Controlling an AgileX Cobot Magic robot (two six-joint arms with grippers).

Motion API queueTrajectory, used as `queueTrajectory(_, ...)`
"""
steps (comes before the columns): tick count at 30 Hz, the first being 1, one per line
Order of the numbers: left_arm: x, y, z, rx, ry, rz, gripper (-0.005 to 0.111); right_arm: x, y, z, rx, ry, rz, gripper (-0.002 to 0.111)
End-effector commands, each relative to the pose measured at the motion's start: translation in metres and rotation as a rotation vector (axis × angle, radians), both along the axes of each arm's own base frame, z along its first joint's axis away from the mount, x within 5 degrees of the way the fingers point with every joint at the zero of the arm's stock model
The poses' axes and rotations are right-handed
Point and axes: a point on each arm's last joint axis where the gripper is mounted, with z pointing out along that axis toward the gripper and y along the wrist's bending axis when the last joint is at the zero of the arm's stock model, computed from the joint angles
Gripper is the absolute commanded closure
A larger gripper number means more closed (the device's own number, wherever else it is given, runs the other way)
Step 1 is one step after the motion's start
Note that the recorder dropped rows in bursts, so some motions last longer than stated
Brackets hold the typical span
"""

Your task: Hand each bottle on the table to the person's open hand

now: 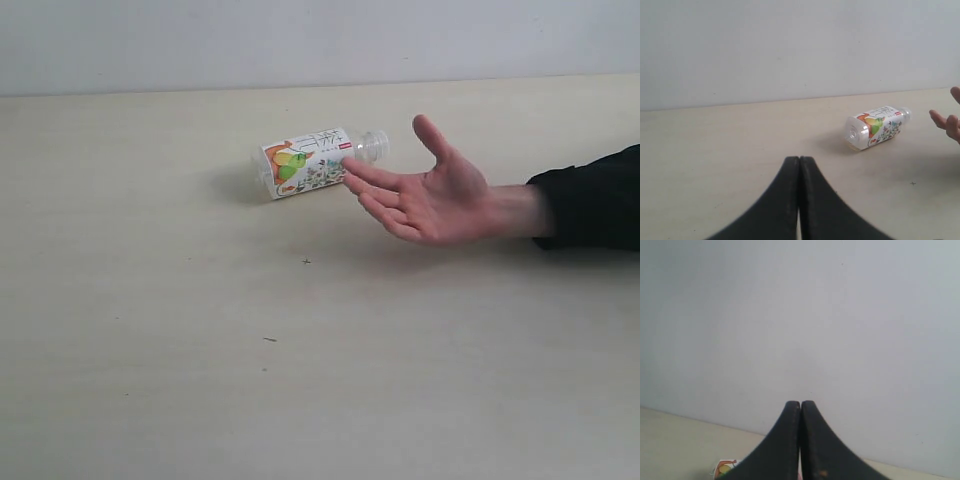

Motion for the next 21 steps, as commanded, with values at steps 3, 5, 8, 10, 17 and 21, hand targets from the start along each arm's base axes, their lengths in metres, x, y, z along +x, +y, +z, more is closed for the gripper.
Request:
queueTrajectory(3,0.000,0.000,0.001,-0.009,-0.009,-0.001,0.107,-0.001,-0.001,0.000,0.002,-0.013,-0.004,0.108)
queueTrajectory(5,0.000,0.000,0.001,-0.009,-0.009,-0.001,0.107,-0.001,-0.002,0.002,0.001,-0.038,-0.016,0.108)
queueTrajectory(8,0.000,0.000,0.001,-0.009,-0.009,-0.001,0.107,-0.001,-0.002,0.004,-0.071,-0.086,-0.040,0.108)
queueTrajectory(10,0.000,0.000,0.001,-0.009,-0.009,-0.001,0.107,0.000,-0.002,0.002,-0.097,-0.081,-0.038,0.108)
queueTrajectory(17,0.000,0.000,0.001,-0.009,-0.009,-0.001,0.107,0.029,-0.003,0.017,0.039,-0.071,-0.156,0.108)
queueTrajectory(21,0.000,0.000,0.001,-0.009,-0.009,-0.001,0.107,0.071,0.006,0.041,-0.093,-0.003,-0.259,0.108)
